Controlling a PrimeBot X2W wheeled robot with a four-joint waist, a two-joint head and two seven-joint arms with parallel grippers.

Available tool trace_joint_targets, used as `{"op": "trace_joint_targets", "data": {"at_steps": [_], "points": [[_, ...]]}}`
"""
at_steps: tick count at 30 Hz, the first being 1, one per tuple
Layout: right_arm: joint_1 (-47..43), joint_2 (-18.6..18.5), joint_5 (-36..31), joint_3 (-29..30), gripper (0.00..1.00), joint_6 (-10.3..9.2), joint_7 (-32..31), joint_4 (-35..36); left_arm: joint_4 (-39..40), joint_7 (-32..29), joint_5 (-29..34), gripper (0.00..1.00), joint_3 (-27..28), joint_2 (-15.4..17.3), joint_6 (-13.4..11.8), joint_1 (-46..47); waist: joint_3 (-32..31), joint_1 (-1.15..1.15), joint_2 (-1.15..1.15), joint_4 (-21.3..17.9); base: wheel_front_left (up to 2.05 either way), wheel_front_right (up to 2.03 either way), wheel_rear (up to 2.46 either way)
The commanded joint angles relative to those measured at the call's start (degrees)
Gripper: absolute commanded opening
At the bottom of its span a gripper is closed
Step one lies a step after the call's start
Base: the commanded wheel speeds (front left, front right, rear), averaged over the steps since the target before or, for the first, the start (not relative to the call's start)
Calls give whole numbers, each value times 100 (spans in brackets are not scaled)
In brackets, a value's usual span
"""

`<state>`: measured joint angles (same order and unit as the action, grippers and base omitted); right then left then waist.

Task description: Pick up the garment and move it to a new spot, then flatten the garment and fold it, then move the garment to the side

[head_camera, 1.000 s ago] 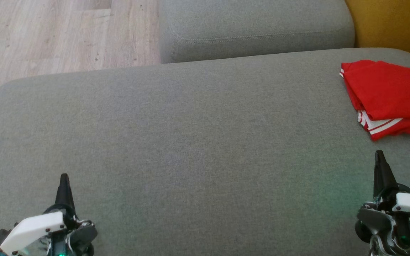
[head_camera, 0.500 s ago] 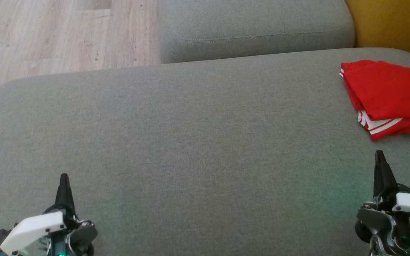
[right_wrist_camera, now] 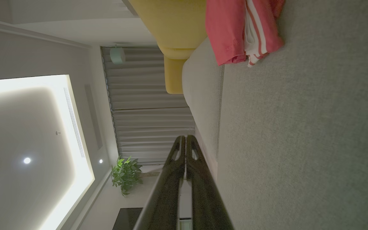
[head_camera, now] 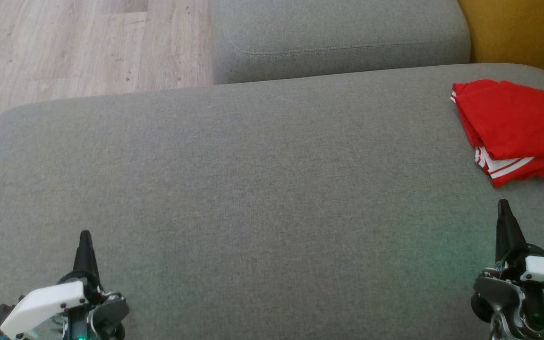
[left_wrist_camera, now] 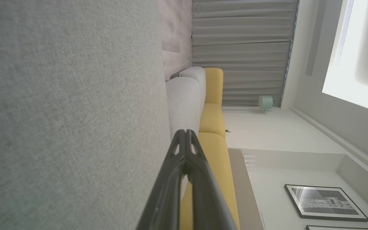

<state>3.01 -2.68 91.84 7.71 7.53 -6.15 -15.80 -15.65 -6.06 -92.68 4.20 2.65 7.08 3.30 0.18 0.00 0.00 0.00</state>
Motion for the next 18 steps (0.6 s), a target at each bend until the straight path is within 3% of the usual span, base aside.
{"op": "trace_joint_targets", "data": {"at_steps": [1,18], "points": [[318,-20,33,-119,0,-4,-34,178,161,-48,56,0,238,23,41,289,0,0,0,0,0,0,0],[318,-20,33,-119,0,-4,-34,178,161,-48,56,0,238,23,41,289,0,0,0,0,0,0,0]]}}
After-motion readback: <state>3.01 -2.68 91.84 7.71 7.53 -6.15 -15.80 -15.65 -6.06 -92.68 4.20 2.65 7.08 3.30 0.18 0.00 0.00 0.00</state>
